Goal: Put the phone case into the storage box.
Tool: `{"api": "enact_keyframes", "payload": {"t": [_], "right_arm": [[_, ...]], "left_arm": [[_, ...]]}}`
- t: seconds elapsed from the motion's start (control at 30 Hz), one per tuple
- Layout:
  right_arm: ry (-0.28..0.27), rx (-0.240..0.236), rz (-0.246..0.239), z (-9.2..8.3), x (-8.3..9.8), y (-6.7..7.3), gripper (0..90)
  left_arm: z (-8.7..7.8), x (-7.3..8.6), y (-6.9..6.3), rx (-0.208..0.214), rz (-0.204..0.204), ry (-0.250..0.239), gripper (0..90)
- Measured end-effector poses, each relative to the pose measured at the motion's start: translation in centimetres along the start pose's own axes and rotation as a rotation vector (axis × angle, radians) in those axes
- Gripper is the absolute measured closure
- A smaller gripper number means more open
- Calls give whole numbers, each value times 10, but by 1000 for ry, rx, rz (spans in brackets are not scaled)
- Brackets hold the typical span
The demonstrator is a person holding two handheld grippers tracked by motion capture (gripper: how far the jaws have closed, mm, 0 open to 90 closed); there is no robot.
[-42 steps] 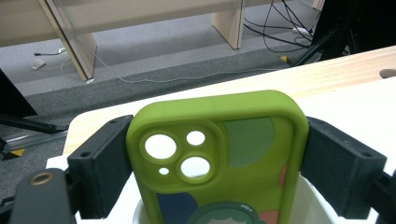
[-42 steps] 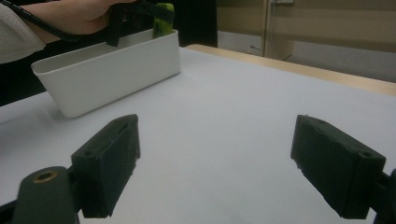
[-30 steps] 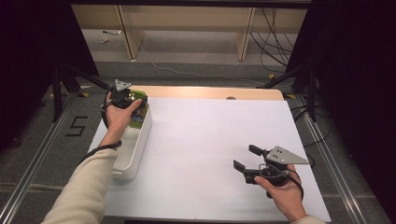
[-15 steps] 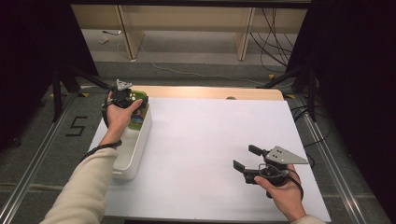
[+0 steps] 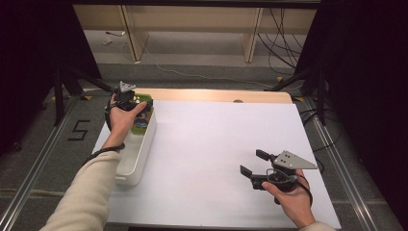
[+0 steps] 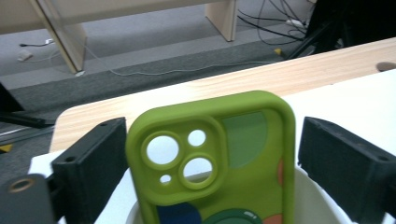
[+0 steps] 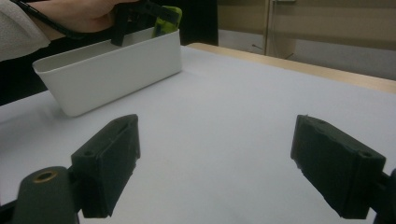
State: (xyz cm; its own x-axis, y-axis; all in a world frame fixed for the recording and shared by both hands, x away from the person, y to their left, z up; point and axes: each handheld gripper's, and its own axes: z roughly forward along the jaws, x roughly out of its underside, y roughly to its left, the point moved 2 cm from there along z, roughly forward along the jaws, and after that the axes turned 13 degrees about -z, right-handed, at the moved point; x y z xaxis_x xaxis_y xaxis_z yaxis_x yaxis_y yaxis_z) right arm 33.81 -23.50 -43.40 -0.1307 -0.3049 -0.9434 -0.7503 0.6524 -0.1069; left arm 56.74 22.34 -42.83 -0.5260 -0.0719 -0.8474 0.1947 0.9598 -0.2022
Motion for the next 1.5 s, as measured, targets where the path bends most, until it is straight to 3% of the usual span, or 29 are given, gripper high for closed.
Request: {"api": "enact_keyframes", "payload": {"t": [0.43, 0.93, 1.13, 1.5], "right_arm": [[1, 3, -1, -1, 0, 0, 164], [5, 9, 0, 0, 0, -1, 164], [8, 8, 2, 0, 1, -1, 164], [9, 11, 1, 0, 1, -1, 164]], "left_arm": [[-8, -6, -4, 12, -2, -21, 0], [-37, -10, -4, 37, -11, -33, 0], [-49, -12, -4, 52, -34, -44, 0], [-66, -7, -5, 69, -44, -43, 6]]}}
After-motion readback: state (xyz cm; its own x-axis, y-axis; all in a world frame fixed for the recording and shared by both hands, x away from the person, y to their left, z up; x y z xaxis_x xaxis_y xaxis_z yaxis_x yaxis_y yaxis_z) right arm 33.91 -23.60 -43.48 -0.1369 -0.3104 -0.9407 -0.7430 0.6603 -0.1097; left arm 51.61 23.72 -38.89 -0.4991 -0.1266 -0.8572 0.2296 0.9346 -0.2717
